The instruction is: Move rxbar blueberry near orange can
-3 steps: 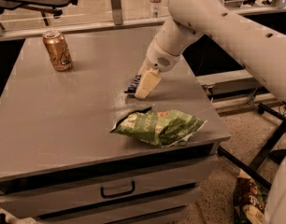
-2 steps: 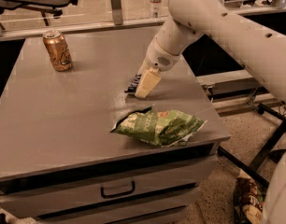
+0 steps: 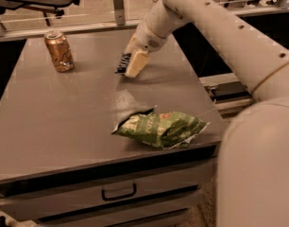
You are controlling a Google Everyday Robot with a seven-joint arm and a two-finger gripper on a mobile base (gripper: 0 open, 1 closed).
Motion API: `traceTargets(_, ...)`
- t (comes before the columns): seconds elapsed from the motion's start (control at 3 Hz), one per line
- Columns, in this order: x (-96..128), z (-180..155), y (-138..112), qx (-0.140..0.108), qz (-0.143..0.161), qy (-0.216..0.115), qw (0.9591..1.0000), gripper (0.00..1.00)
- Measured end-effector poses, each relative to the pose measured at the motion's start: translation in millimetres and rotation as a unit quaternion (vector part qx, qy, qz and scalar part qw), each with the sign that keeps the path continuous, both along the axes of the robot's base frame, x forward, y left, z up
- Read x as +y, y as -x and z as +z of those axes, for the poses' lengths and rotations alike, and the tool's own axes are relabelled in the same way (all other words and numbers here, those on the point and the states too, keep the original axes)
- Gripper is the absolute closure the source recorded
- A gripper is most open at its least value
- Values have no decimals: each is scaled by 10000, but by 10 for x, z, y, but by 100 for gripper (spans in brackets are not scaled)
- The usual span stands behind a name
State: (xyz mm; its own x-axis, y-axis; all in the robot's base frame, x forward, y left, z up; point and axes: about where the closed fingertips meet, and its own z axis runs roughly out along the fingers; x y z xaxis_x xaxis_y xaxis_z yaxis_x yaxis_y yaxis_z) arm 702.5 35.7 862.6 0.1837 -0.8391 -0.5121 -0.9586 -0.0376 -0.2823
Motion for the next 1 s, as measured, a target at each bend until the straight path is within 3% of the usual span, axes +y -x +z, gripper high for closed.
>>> traceTargets(0.33,294,134,-238,-299,312,-5,9991,100)
traceTargets(0.67,669,122,-374,-292,502,-358,9977,100)
traceTargets(1.0,880,13,-362,-221,476,-511,9973,100)
